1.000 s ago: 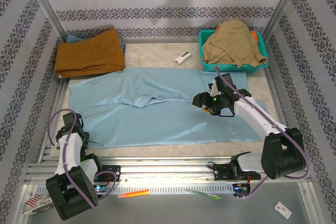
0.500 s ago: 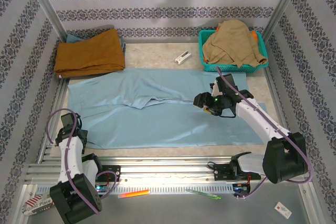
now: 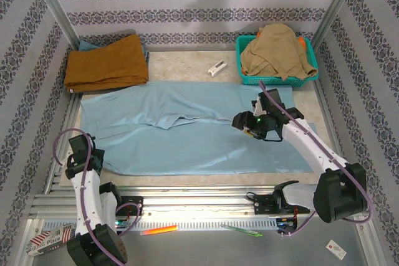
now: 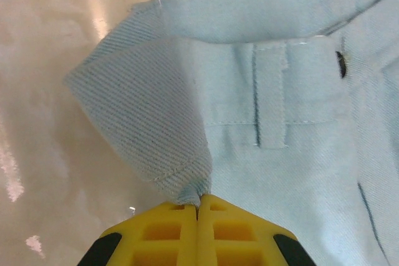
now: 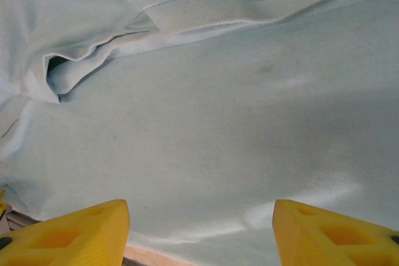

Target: Fold and stack the trousers

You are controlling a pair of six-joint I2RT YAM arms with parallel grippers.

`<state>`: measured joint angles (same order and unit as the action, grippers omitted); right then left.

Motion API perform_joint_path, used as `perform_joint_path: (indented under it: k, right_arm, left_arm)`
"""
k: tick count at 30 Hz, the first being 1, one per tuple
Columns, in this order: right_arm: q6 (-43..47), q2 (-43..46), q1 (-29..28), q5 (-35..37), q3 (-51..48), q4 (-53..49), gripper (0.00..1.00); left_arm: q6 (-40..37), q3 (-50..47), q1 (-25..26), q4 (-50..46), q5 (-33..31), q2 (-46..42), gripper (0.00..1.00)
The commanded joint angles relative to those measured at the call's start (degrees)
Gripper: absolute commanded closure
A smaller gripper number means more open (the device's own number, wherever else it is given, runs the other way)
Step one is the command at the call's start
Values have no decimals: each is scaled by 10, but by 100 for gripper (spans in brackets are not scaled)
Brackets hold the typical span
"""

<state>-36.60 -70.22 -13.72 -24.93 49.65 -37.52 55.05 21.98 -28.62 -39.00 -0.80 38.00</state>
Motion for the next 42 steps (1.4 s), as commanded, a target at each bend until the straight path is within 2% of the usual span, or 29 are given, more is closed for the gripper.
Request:
perform_joint_path:
  k: [1,5,9,16,19,24,29,30,31,32,36,42]
  right_arm:
    - [14,35,34,12,15,-54,38]
    - [7,96,123,-8,-14,-103,37]
    - [26,149,218,3,-31,-168,36]
    - [-29,147,284,3,-94,-137,35]
    - [-50,138,288,25,-127,-120,30]
    - [-59,128,290,50,-159,-147,30]
    - [-80,163,291,59,-192,-182,30]
    - [-90,167,291,62,-193,-192,27]
    - [-105,168,291,71,-186,-207,19]
    - [-102,163,291,80,-171,-222,19]
    - [-90,149,289,93,-152,-235,23]
    - [-116,154,290,69,-219,-197,26]
  left_arm:
    - [-22,14,-4,31,34,1,100]
    - [-22,27,-4,30,51,2,100]
    - [-25,37,-3,33,77,4,100]
    - [-16,39,-3,66,116,25,100]
    - [-19,41,-3,71,122,29,100]
    - [-21,43,-3,78,131,33,100]
    - [-20,52,-3,84,142,47,100]
    - [-20,54,-3,84,142,47,100]
    - [-18,55,-3,85,142,46,100]
    - [-17,57,-3,87,143,46,100]
    - [-13,63,-3,91,147,47,100]
    - [-10,68,-3,101,153,58,100]
